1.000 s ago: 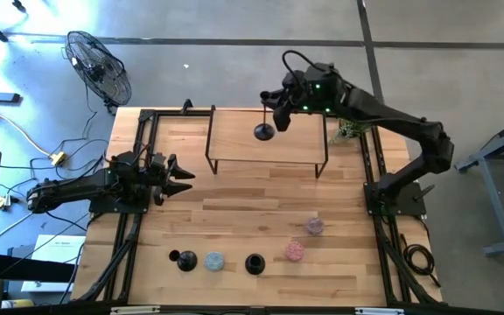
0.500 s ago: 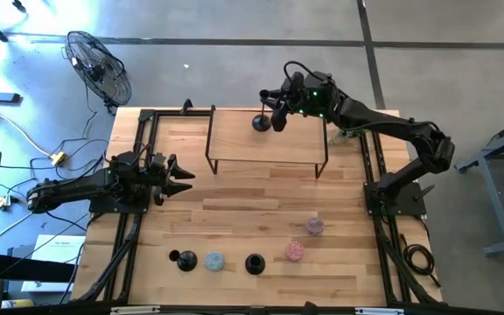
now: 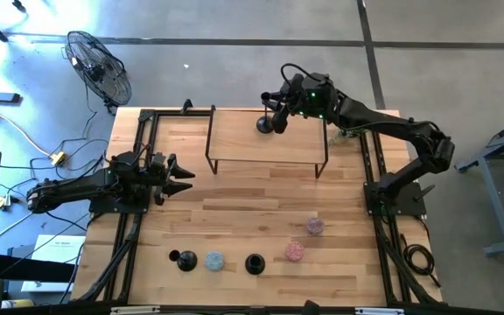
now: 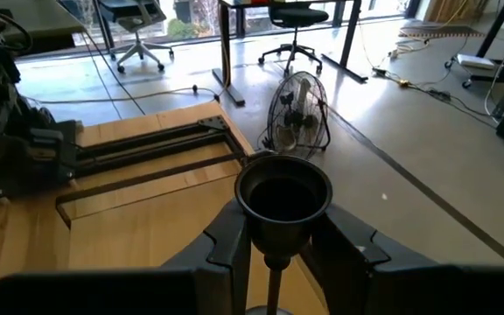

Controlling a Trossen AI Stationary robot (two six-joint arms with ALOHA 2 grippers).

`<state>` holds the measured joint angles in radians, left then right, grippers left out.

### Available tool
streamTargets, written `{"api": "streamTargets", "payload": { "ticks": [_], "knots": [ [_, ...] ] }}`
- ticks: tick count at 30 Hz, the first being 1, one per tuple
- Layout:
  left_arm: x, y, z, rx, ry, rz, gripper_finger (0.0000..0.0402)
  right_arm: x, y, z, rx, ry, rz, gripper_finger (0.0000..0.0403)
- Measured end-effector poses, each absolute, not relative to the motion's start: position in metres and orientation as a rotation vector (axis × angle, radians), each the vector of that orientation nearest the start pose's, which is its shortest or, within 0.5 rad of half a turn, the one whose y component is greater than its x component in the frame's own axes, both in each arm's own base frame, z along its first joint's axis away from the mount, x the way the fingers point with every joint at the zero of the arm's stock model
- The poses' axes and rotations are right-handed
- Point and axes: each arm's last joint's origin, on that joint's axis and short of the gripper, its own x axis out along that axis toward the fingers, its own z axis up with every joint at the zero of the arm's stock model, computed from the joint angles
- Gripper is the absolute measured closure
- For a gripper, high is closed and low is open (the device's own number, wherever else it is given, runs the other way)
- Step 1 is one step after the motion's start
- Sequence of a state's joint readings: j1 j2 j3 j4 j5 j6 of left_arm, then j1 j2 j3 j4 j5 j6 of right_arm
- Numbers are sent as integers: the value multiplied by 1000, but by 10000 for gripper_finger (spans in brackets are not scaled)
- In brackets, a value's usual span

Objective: Pick & Place candle stick holders
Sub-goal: Put the top black candle holder on the shelf

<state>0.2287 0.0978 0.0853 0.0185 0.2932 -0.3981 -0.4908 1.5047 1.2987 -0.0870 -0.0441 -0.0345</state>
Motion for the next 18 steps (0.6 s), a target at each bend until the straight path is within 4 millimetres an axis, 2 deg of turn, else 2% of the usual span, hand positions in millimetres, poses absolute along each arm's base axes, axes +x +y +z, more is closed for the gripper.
{"api": "streamTargets", "payload": {
  "ticks": [8,18],
  "knots": [
    [98,14,187,-396,7,-65,204,318,-169,334,48,314,-438,290],
    [98,14,187,-396,7,-66,204,319,-168,336,53,287,-416,286]
  ]
}}
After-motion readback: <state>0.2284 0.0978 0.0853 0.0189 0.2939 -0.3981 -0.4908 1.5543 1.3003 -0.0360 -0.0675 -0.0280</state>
